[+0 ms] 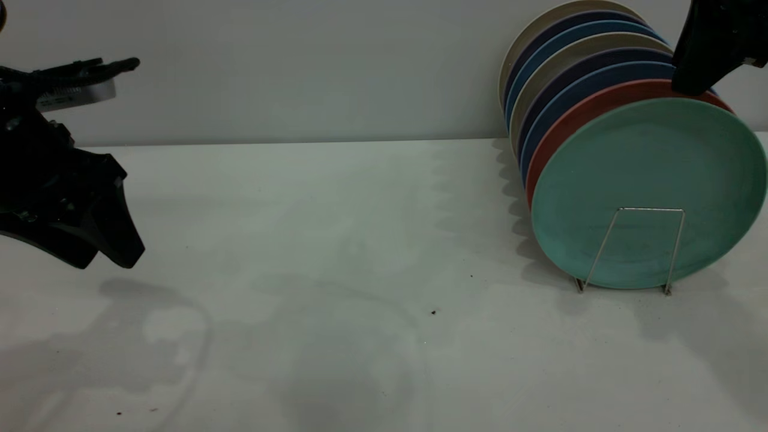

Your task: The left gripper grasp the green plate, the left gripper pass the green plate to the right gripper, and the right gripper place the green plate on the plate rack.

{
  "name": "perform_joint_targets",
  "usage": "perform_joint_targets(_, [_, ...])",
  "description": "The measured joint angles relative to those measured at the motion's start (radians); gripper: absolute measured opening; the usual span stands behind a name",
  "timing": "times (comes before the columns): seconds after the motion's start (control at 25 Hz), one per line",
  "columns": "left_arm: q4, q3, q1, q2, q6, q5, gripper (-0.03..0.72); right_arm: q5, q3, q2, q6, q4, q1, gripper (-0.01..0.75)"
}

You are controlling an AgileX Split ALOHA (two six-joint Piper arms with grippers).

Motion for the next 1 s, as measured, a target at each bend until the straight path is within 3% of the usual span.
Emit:
perform_joint_targets(0.16, [0.099,0.0,0.0,0.0,-0.109,-0.006,0.541,0.025,0.0,-0.011,0.16,0.001,0.0,0.282])
perform_joint_targets(0.28, [0.253,-0.022,0.0,0.0,-0.244,0.012,0.541,0.035,0.0,-0.036,0.395,0.001,0.0,0.282])
perform_joint_targets(0.44, [0.442,-0.093,0.0,0.0,-0.411,0.122,0.541,0.084,0.0,-0.077,0.823,0.0,0.0,0.282])
perform_joint_targets(0.52, [0.497,-0.129,0.0,-0.003,-0.454,0.189,0.541,0.137,0.0,-0.1,0.952,-0.003,0.0,0.282])
perform_joint_targets(0.8, [0.541,-0.147,0.0,-0.16,-0.514,0.34,0.541,0.409,0.0,-0.188,1.042,-0.064,0.0,0.282])
perform_joint_targets(1.0, [0.541,-0.065,0.0,-0.405,-0.526,0.393,0.54,0.433,0.028,-0.313,1.049,-0.081,0.0,0.282])
